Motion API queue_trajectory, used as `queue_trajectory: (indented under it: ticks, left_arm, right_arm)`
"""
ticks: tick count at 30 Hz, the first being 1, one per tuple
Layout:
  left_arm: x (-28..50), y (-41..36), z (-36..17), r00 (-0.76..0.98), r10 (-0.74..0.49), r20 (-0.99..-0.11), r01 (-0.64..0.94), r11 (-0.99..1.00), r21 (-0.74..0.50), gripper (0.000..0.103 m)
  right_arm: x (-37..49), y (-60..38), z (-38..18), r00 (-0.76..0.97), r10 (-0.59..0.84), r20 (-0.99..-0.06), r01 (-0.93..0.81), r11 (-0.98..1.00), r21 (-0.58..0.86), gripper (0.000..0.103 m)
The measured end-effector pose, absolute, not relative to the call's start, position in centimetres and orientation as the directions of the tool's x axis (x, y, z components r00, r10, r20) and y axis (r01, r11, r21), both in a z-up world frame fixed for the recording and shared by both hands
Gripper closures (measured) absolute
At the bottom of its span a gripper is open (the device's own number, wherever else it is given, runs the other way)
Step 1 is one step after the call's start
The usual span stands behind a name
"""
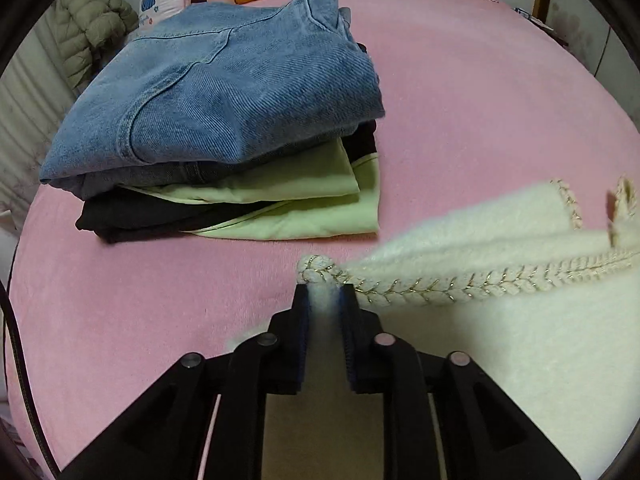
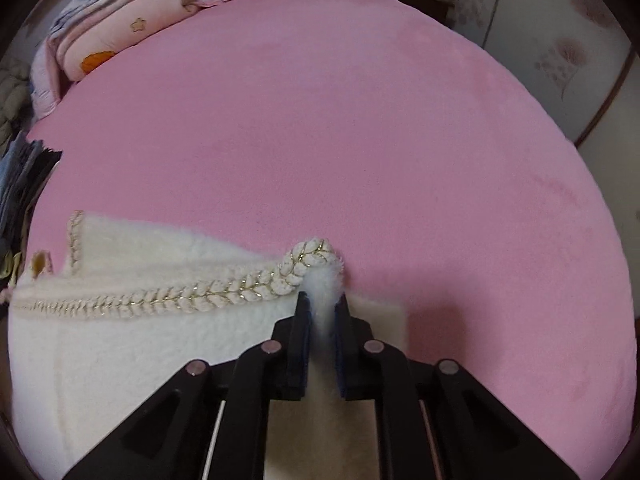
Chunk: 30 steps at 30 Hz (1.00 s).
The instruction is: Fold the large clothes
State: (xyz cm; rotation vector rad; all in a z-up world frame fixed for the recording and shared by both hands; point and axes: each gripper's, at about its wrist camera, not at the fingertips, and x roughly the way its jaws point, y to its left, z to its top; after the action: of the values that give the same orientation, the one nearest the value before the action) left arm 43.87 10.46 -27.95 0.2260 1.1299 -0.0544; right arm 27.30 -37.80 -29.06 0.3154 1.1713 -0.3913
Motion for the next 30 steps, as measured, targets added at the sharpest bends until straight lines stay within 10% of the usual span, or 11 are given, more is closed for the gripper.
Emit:
queue_trajectory:
  ticks: [5, 15, 20, 30]
  left_arm:
    - [43.9, 11.4, -26.6, 0.419, 0.114, -0.901, 0.110, 0.979, 0.175, 0.031]
    - [31.5, 8.4, -17.3, 0.593, 0.010, -0.805, 0.042, 0.998, 0.043, 0.015]
    - [26.3, 6.1, -22.1, 0.527, 0.195, -0.827, 0.003, 0.973, 0.231, 0.015]
    - [24.3, 13.6, -25.5, 0.501, 0.291, -0.815, -0.092, 0.954, 0.285, 0.011]
  right_arm:
    - [27.0, -37.7, -27.1, 0.342, -0.165, -0.925, 0.474, 0.880, 0.018, 0.086]
    - [21.4, -25.2, -20.0, 0.527, 0.053, -0.848, 0.313, 0.916, 0.252, 0.080]
    - [18.2, -15.0, -22.3, 0.474, 0.091, -0.876, 0.097, 0.983, 0.155, 0.080]
    - [11.0, -30.3, -26.8, 0.352, -0.275, -0.895, 0.368, 0.919, -0.138, 0.084]
